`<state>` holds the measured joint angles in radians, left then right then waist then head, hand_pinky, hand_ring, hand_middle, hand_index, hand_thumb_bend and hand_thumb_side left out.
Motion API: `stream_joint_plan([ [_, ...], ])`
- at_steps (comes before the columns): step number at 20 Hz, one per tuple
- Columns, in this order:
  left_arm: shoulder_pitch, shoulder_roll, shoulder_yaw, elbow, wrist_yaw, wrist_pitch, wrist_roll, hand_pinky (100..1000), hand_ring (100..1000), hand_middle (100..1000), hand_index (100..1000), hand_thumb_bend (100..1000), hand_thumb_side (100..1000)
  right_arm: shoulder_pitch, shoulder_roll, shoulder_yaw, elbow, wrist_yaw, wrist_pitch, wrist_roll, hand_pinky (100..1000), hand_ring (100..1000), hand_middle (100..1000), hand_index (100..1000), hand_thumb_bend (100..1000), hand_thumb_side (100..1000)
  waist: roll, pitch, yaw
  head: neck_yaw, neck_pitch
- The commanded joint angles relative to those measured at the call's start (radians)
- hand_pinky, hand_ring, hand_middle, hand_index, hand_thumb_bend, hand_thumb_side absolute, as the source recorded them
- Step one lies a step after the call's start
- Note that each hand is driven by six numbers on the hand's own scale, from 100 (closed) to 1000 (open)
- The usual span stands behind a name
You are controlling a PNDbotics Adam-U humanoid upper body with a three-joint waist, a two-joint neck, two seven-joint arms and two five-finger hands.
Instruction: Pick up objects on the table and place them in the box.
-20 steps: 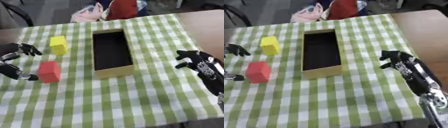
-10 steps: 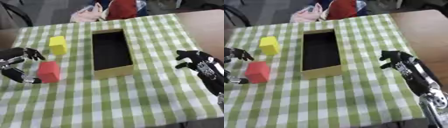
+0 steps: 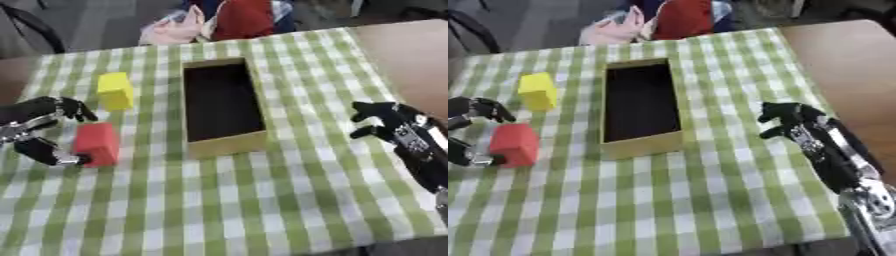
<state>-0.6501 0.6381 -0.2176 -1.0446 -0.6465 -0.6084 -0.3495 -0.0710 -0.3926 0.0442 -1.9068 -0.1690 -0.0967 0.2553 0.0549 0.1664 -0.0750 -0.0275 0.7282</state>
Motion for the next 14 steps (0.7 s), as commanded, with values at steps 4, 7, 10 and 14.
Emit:
stream_joint_plan([
  [4,-0.014,0.007,0.003,-0.009,0.064,-0.010,0.020,651,526,506,641,247,289,-0.012,-0.008,-0.001,-0.015,-0.004,0.000,0.002,657,947,639,755,100,724,-0.004,-0.010,-0.001,0.004,-0.009],
  [7,-0.008,-0.001,0.006,-0.019,0.137,-0.014,0.055,634,488,467,596,186,258,-0.012,-0.006,-0.002,-0.015,-0.004,0.000,0.001,657,947,639,755,100,725,-0.006,-0.009,0.001,0.002,-0.009],
  [10,-0.010,-0.001,0.007,-0.060,0.202,0.001,0.080,634,483,461,590,165,250,-0.012,-0.006,-0.002,-0.015,-0.004,0.000,0.001,657,947,639,755,100,725,-0.007,-0.009,0.002,0.002,-0.008],
  [14,-0.030,-0.007,0.011,-0.121,0.282,0.041,0.081,639,482,459,588,120,251,-0.012,-0.004,-0.001,-0.014,-0.004,0.000,0.001,657,947,639,755,100,729,-0.008,-0.010,-0.001,0.002,-0.009],
])
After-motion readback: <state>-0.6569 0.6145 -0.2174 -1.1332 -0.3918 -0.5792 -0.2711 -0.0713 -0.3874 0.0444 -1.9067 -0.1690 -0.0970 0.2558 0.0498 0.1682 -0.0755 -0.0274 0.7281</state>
